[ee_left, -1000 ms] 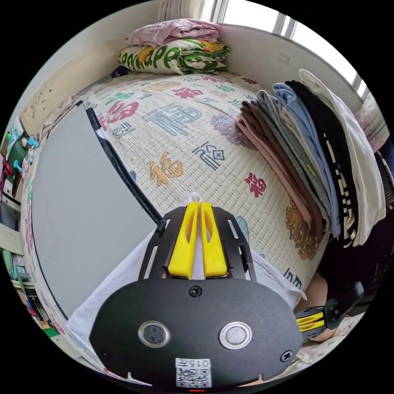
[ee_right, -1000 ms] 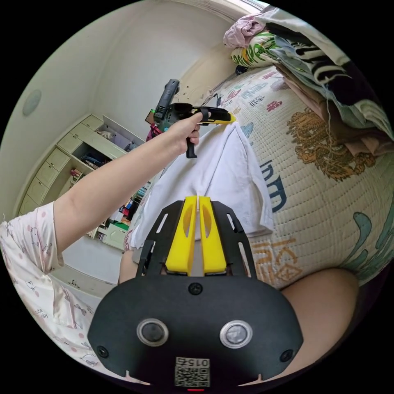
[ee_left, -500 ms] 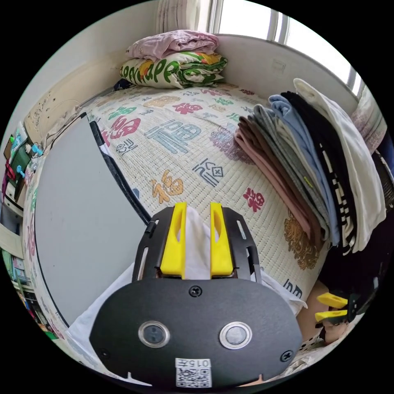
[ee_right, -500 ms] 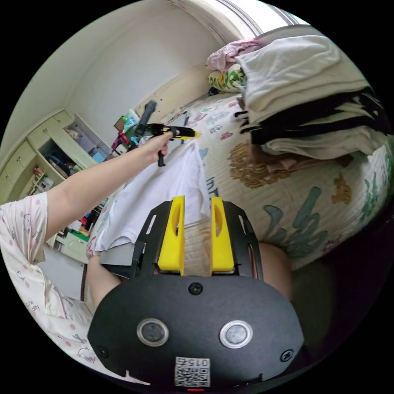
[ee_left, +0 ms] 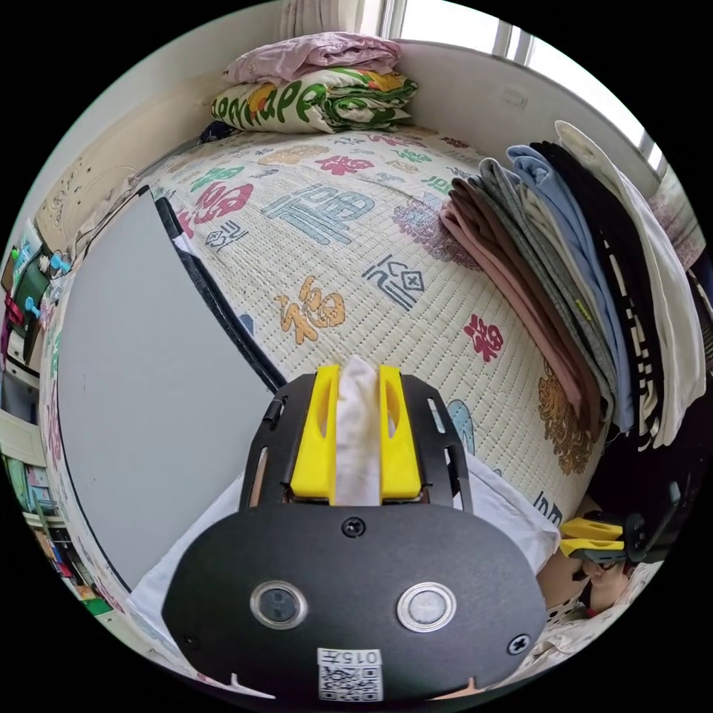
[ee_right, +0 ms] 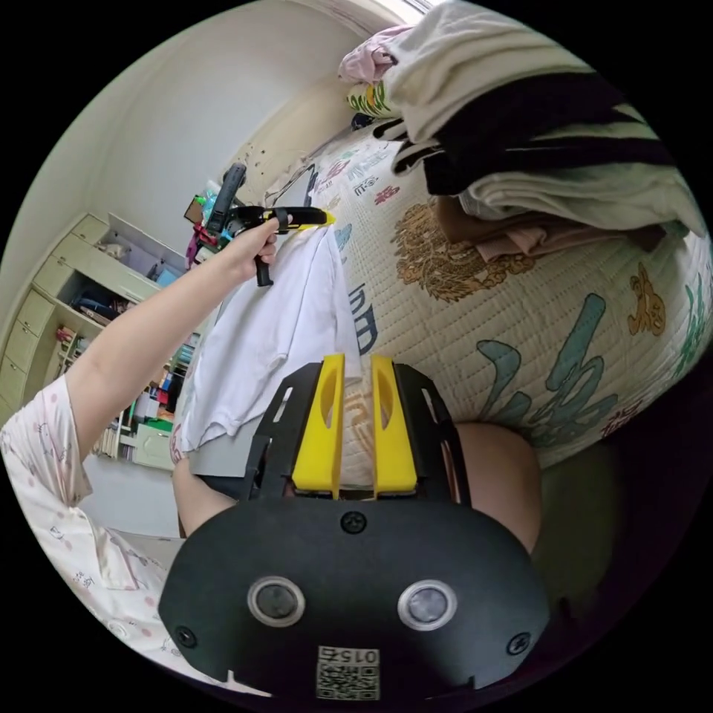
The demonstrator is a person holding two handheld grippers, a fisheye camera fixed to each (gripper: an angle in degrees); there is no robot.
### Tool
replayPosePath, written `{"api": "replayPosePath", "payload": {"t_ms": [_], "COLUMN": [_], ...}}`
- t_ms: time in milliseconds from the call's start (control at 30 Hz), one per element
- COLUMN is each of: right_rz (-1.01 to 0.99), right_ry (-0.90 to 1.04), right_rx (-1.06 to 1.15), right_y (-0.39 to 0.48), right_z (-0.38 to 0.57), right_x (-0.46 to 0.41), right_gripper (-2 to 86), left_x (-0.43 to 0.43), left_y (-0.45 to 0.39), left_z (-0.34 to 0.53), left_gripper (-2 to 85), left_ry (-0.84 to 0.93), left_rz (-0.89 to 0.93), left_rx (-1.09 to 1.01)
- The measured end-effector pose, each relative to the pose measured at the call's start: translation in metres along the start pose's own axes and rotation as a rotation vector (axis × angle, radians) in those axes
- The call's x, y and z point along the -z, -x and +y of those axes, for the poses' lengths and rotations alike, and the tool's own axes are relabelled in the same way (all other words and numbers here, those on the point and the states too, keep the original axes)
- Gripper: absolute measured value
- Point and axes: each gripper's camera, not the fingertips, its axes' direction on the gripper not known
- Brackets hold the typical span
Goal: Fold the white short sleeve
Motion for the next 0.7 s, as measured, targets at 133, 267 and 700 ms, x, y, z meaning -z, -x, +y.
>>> {"api": "replayPosePath", "payload": {"t_ms": [133, 267, 700], "right_rz": [-0.039, -0.033, 0.131], "right_ry": [0.011, 0.025, 0.030], "right_rx": [0.000, 0.017, 0.153], "right_y": [-0.006, -0.007, 0.006], "right_z": [0.010, 0.020, 0.073], "right_x": [-0.014, -0.035, -0.111], "right_gripper": [6.8, 6.9, 1.0], "left_x": [-0.018, -0.044, -0.130], "left_y": [-0.001, -0.002, -0.003], "left_z": [0.006, 0.021, 0.107], "left_gripper": [8.5, 8.4, 1.9], "left_ry": [0.020, 0.028, 0.064], "left_rz": [0.004, 0.002, -0.006], "left_rx": [-0.011, 0.005, -0.013]}}
